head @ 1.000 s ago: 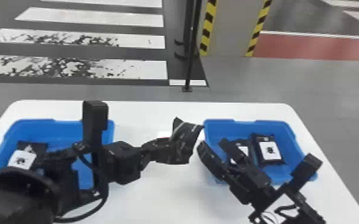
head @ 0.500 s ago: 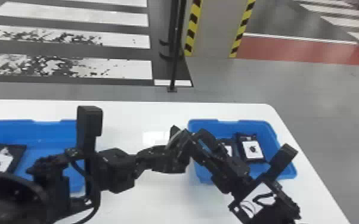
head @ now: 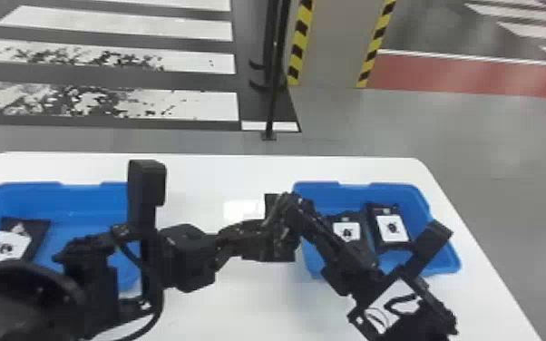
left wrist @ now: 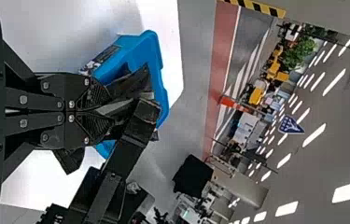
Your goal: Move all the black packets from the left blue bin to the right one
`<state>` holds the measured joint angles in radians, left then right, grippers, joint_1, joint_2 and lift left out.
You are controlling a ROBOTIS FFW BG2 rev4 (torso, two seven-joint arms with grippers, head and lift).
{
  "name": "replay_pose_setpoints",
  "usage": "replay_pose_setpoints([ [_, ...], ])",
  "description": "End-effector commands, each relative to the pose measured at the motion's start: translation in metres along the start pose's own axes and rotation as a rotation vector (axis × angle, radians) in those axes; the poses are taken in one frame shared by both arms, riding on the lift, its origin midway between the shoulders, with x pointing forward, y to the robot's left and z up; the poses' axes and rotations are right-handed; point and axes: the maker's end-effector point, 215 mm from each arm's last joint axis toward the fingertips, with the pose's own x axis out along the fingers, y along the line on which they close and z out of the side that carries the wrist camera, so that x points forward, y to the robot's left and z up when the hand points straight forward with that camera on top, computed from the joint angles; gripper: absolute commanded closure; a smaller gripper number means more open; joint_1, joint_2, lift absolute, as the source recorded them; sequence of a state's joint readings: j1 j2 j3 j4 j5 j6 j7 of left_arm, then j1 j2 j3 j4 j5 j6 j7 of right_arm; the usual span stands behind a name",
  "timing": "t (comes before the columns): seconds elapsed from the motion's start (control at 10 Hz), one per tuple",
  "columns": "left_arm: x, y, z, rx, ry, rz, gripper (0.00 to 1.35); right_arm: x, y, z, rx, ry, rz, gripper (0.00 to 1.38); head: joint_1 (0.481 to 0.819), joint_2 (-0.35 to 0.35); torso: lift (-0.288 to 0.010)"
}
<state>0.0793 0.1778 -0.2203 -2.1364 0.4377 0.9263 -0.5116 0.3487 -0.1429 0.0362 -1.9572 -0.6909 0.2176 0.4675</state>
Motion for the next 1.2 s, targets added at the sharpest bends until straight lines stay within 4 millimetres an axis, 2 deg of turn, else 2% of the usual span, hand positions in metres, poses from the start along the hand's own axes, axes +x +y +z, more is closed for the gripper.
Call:
replay_pose_setpoints([
  [0.0, -0.002, 0.001, -0.005, -0.030, -0.005, -0.001, 0.86, 0.000, -0.002, 0.004, -0.004, -0.009, -0.003, 1.29, 0.695, -0.168, -0.140],
  [0.1, -0.009, 0.011, -0.014, -0.047, -0.002, 0.028, 0.31, -0.001, -0.012, 0.012, -0.016, -0.019, -0.022, 1.29, 0.695, -0.170, -0.140],
  [0.2, -0.016, 0.018, -0.023, -0.067, -0.002, 0.046, 0.07, -0.004, -0.027, 0.020, -0.036, -0.027, -0.046, 1.29, 0.695, -0.170, -0.140],
  [0.4, -0.043, 0.035, -0.028, -0.093, -0.029, 0.104, 0.17, -0.006, -0.071, 0.039, -0.108, -0.022, -0.112, 1.28, 0.695, -0.175, -0.140],
  [0.5, -0.058, 0.047, -0.031, -0.100, -0.035, 0.144, 0.18, -0.008, -0.101, 0.043, -0.141, -0.007, -0.159, 1.28, 0.695, -0.180, -0.140],
  [0.7, -0.094, 0.083, -0.036, -0.116, -0.048, 0.252, 0.18, -0.012, -0.153, 0.048, -0.179, 0.033, -0.244, 1.25, 0.695, -0.178, -0.140],
  [0.8, -0.109, 0.097, -0.035, -0.119, -0.057, 0.293, 0.18, -0.015, -0.171, 0.051, -0.182, 0.036, -0.275, 1.11, 0.695, -0.173, -0.140],
  [0.9, -0.123, 0.108, -0.033, -0.110, -0.063, 0.333, 0.18, -0.025, -0.186, 0.056, -0.193, 0.035, -0.309, 0.88, 0.695, -0.162, -0.140],
  [1.0, -0.142, 0.124, -0.032, -0.104, -0.066, 0.392, 0.18, -0.036, -0.191, 0.066, -0.244, 0.035, -0.334, 0.45, 0.695, -0.156, -0.140],
  [1.1, -0.163, 0.143, -0.031, -0.095, -0.067, 0.460, 0.18, -0.043, -0.186, 0.070, -0.284, 0.027, -0.336, 0.15, 0.695, -0.150, -0.140],
])
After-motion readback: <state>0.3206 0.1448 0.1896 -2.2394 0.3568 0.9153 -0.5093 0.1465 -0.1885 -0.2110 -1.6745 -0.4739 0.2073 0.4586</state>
